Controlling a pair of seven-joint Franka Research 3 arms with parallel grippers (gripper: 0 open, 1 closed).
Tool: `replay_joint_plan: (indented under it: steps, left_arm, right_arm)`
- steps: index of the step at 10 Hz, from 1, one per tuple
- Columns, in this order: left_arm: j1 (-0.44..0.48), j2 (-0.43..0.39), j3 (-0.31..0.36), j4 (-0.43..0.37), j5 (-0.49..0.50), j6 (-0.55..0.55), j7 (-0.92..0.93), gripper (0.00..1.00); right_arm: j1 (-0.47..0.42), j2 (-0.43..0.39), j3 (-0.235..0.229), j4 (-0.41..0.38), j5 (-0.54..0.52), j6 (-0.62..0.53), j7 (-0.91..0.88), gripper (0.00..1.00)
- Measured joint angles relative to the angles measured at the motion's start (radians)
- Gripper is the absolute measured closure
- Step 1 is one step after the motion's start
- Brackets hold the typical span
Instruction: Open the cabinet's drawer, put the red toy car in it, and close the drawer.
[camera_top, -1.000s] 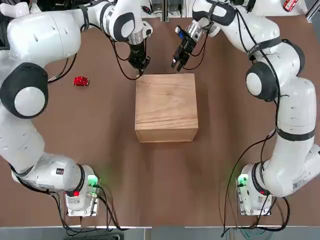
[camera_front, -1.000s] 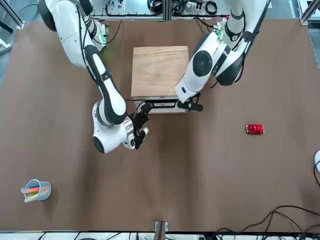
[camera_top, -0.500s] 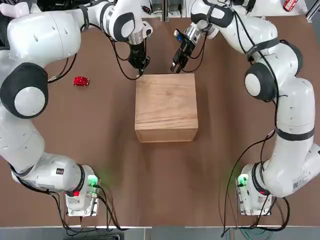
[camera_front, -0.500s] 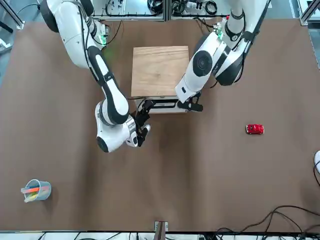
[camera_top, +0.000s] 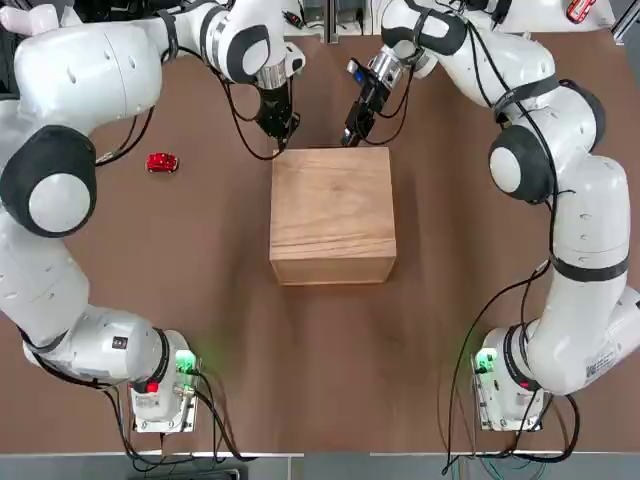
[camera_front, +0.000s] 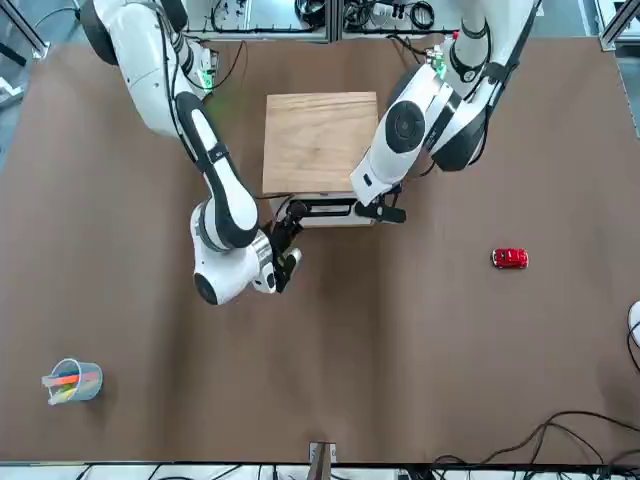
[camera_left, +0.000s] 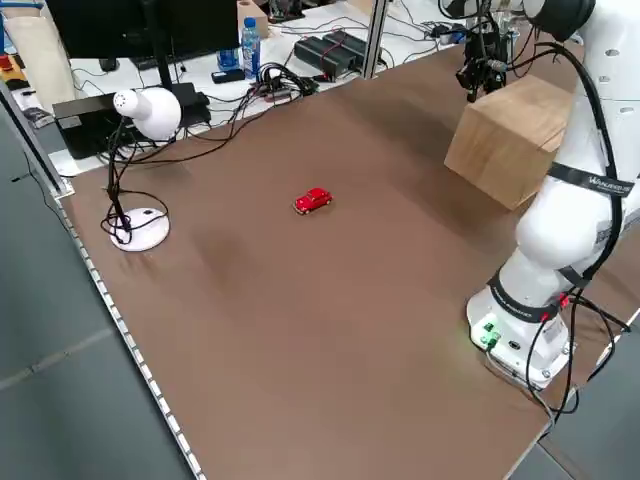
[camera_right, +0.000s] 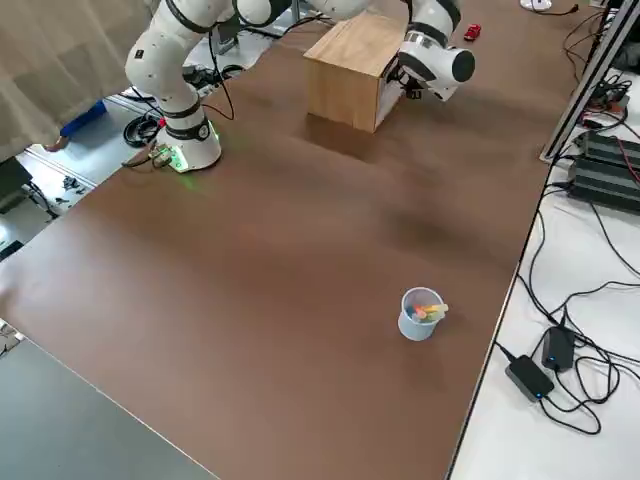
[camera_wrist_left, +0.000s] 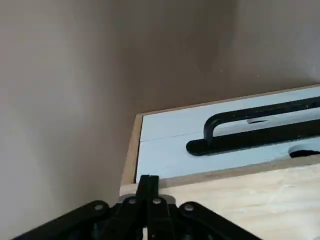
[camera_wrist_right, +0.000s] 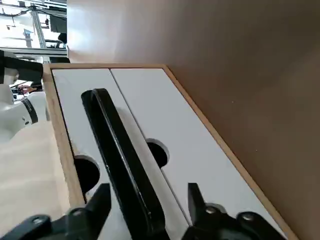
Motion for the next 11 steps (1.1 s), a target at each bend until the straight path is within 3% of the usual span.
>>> replay_joint_plan:
  steps: [5, 11]
  left_arm:
    - [0.001, 0.0, 0.001, 0.0, 0.0, 0.0, -0.001, 0.99]
    - [0.002, 0.0, 0.001, 0.0, 0.0, 0.0, -0.001, 0.98]
  right_arm:
    - [0.01, 0.0, 0.0, 0.001, 0.0, -0.018, 0.001, 0.58]
    - [0.011, 0.001, -0.003, 0.001, -0.008, -0.014, 0.003, 0.7]
